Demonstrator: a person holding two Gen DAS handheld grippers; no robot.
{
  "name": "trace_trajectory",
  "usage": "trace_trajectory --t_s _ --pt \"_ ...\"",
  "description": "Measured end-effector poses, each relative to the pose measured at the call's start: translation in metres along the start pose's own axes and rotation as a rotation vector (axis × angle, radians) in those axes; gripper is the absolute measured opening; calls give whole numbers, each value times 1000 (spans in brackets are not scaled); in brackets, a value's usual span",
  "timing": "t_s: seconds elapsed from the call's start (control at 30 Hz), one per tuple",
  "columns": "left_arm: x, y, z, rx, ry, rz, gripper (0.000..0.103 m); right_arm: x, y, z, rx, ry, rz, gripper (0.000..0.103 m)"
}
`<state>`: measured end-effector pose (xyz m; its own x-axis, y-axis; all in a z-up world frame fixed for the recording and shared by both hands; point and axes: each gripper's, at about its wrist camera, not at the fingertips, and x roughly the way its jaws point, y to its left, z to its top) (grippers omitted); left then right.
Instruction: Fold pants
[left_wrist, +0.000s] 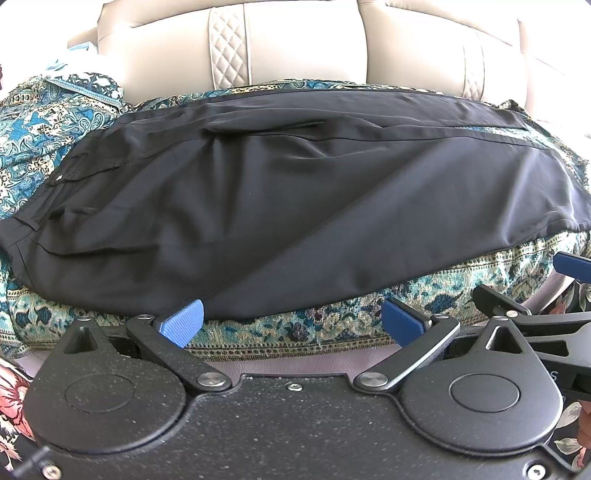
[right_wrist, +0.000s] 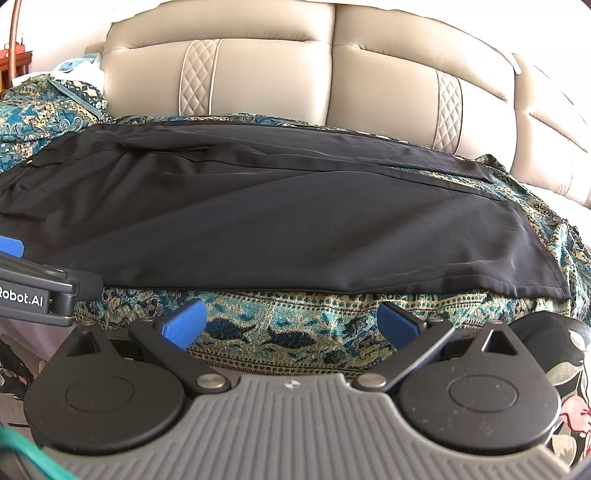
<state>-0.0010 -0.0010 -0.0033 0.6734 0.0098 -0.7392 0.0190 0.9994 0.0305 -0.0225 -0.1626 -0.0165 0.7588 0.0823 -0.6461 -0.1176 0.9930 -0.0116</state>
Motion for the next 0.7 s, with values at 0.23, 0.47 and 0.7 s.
trace_trajectory --t_s 0.23,0.47,0.7 --pt "1 0 -1 1 0 -1 103 1 0 0 -4 -1 -2 103" --pt "2 0 -2 2 2 0 103 1 1 0 -12 -4 -15 103" --pt "6 0 -2 1 7 2 103 2 1 -1 -12 -1 -22 103"
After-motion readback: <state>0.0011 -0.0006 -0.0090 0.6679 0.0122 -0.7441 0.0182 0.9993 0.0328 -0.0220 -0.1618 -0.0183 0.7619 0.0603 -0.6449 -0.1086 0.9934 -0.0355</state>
